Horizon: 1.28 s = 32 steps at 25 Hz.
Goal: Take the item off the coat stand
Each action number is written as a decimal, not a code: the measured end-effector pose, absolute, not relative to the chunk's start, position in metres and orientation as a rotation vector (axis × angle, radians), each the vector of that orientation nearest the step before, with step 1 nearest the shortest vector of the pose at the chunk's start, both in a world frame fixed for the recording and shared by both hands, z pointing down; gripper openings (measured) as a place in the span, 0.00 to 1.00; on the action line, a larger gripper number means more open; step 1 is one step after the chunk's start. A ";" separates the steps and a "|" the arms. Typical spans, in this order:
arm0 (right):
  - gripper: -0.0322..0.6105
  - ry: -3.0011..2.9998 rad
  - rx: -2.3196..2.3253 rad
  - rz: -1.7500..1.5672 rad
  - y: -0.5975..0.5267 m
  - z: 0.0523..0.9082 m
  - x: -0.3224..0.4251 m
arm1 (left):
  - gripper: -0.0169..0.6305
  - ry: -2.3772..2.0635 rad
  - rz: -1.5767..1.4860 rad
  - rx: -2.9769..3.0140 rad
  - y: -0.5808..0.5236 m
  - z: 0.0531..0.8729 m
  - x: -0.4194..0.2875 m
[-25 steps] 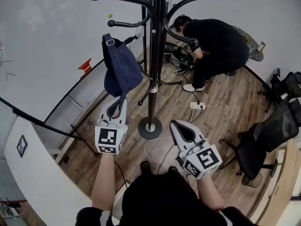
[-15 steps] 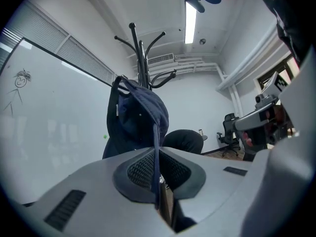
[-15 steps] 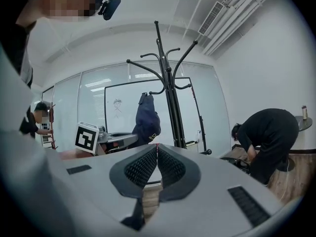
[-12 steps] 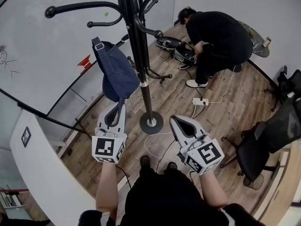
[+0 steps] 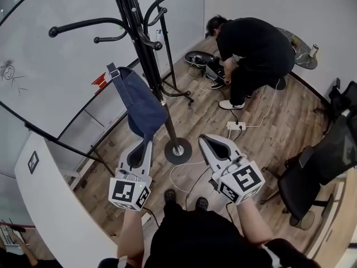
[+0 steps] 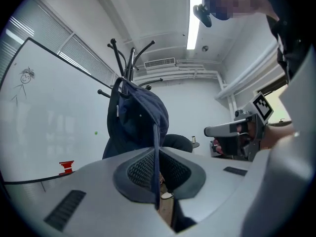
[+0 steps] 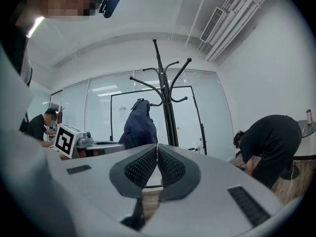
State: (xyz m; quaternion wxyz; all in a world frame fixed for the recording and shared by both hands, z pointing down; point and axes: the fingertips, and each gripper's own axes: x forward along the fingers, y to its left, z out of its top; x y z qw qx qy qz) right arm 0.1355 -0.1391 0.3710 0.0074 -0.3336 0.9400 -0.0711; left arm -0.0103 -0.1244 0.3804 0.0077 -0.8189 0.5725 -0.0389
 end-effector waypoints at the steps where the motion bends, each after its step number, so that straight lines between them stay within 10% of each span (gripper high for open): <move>1: 0.10 2.943 -1.034 -0.216 -0.137 0.371 0.141 | 0.07 1.792 -0.111 -2.569 -0.119 0.382 -0.002; 32: 0.10 2.996 -1.061 -0.219 -0.127 0.375 0.147 | 0.07 1.774 -0.002 -2.755 -0.093 0.385 0.039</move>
